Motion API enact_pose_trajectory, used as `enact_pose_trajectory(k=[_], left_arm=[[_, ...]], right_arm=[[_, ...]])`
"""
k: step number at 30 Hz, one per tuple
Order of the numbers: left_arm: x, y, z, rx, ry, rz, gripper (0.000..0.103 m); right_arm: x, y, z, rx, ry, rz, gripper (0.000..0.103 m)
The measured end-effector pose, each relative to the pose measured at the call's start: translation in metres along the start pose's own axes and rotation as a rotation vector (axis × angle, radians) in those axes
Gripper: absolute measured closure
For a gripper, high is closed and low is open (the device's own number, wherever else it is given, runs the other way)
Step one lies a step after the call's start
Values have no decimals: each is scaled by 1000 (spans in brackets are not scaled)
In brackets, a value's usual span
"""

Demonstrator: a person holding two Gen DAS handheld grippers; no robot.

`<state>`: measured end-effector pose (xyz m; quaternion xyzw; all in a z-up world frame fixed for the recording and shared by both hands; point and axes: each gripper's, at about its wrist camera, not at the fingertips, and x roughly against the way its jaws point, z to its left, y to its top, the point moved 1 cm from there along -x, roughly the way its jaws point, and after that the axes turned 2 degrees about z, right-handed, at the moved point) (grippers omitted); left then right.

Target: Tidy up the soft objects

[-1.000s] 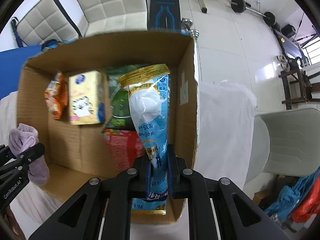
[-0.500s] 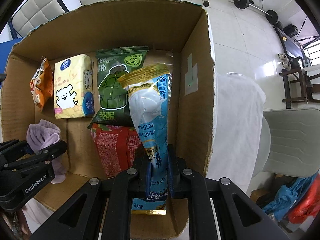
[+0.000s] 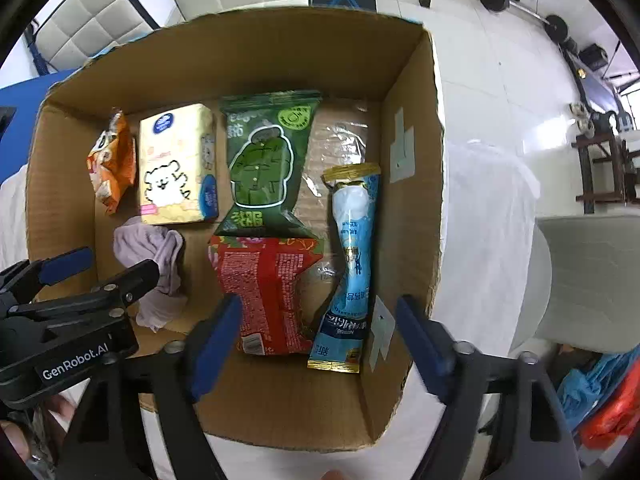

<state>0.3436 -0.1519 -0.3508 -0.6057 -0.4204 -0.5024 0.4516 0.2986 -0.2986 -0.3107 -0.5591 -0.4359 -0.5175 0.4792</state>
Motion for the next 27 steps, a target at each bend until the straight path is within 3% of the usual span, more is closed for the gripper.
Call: enact_pose_trajectory(k=[3,7,18,27], left_arm=[[5,-2,1,10,16,-11,15],[14,-8,7,30,19,-37,13],[49,-40,13,40,46,-137,13],[112,-90,20,47,65,-258,13]], right_arm=[[5,-2,2,-2,9,-2,9],[12,-8,7,0,4,-18,3],[30,-37,0,-27,32,-58,3],[76,-81,-7,-27,62,-136,2]])
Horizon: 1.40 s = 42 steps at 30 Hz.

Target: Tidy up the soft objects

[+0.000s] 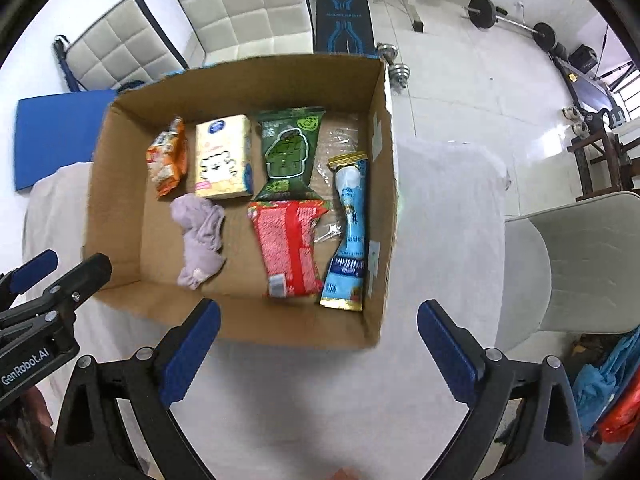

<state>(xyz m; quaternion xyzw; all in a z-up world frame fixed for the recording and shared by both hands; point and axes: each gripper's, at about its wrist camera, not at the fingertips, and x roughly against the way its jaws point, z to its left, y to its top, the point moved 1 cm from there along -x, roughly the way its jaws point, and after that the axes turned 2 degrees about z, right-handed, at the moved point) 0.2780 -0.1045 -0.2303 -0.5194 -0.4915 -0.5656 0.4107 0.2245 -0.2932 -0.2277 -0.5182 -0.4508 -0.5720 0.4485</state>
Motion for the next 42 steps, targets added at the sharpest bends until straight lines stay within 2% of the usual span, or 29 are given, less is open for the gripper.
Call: enact_pose_trajectory(k=[4,13,17,19,24,28,30,31,42], left_arm=[[39,-20,0,-6,1,-69,13],[127,-86,3,18,1,-223,13],[165,-117,9,45,45,-307,13],[183,-133,10,51,39,-339,13],[209,-163,9,49,21,-369,13],[223,-182,6,44,30,-378,13],[230,-190,5,42,21,-382,3],[235,-195,4,35,15,-391,0],[264,-235,5,46,48,-437,0]], right_arm=[[37,-30,1,6,8,-57,2],[130,-117,0,-1,41,-211,0],[171,-158,-4,-13,60,-277,0],[184,-173,-5,-15,66,-294,0],[216,-211,-6,-17,80,-339,0],[240,-240,-4,-12,52,-383,0],[251,-252,0,-6,44,-402,0],[255,-256,1,-2,40,-410,0],[293,-287,10,19,6,-478,0]])
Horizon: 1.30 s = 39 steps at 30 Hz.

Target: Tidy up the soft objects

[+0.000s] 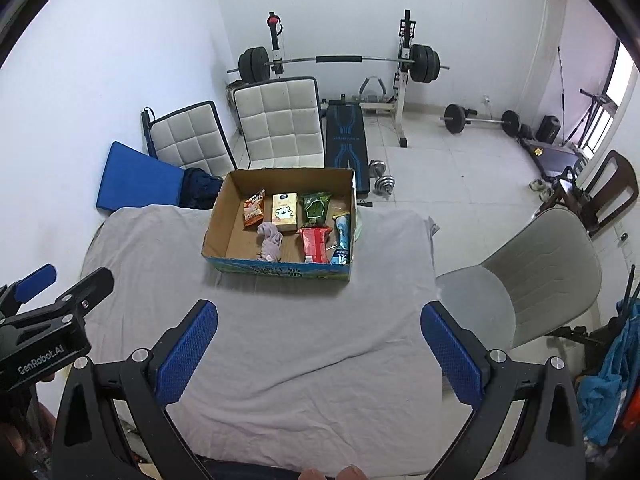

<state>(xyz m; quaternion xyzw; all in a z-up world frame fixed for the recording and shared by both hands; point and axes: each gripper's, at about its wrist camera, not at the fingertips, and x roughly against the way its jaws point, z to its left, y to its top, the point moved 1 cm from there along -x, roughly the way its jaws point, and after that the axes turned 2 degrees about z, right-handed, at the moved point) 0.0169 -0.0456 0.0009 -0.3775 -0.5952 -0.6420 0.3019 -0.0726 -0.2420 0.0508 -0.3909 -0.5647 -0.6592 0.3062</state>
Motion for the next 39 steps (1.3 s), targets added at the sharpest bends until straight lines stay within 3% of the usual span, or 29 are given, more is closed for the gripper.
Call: enact_pose_trajectory(k=[19,39], left_arm=[[6,9,9,16,26,-64,0],[-11,22,3,1,24,-51,0]], right_arm=[[-8,20,5,-15,-35,-31,0],[-25,39,5,-26,-53,-43,0]])
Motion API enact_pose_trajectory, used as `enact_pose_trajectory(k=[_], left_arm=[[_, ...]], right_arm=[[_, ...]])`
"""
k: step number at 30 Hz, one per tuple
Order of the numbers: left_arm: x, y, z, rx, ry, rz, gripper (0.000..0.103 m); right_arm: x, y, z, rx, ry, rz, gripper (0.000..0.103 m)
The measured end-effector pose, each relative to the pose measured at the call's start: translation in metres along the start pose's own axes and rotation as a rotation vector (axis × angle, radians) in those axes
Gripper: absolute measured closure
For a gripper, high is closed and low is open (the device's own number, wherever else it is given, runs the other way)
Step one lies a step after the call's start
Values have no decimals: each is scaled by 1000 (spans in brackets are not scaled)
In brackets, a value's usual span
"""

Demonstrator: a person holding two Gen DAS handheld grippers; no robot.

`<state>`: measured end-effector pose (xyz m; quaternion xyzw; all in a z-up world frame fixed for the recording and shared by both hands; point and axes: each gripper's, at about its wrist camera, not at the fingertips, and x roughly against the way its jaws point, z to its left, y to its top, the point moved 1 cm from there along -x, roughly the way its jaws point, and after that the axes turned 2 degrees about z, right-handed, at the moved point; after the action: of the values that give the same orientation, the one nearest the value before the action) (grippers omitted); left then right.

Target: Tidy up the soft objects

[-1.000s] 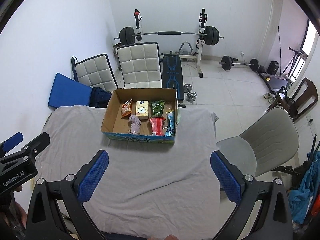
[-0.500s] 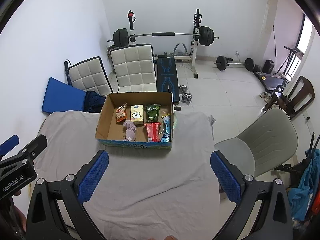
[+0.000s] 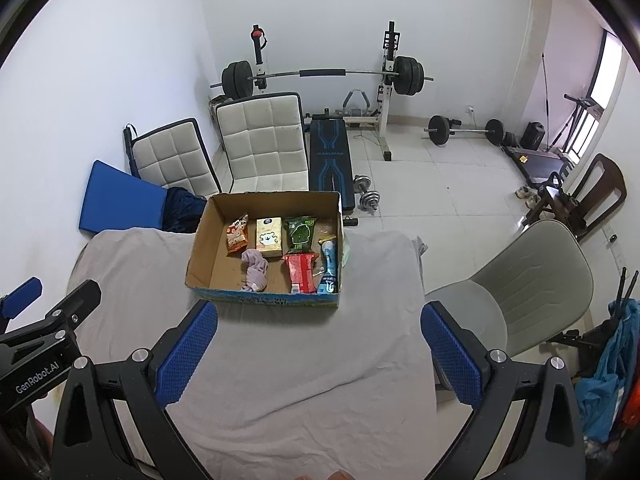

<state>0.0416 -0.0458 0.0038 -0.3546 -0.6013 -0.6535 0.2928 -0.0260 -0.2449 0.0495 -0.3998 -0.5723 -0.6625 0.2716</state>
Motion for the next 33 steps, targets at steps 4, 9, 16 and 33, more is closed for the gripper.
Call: enact_pose_trajectory(k=[4,9,16,33], left_arm=[[-1,2,0,1,-2,0,0],[-1,2,0,1,-2,3,0],[0,11,-3,-5,-5,-5,0],[-2,15,-2,-4,-9,-10,0]], right_arm=[[-1,3,1,2,-1,1,0],[-1,5,1,-1,-4,-2,0],[0,6,-2,-5,-11,-8,0],[4,8,-3,-3,-17,-18,0]])
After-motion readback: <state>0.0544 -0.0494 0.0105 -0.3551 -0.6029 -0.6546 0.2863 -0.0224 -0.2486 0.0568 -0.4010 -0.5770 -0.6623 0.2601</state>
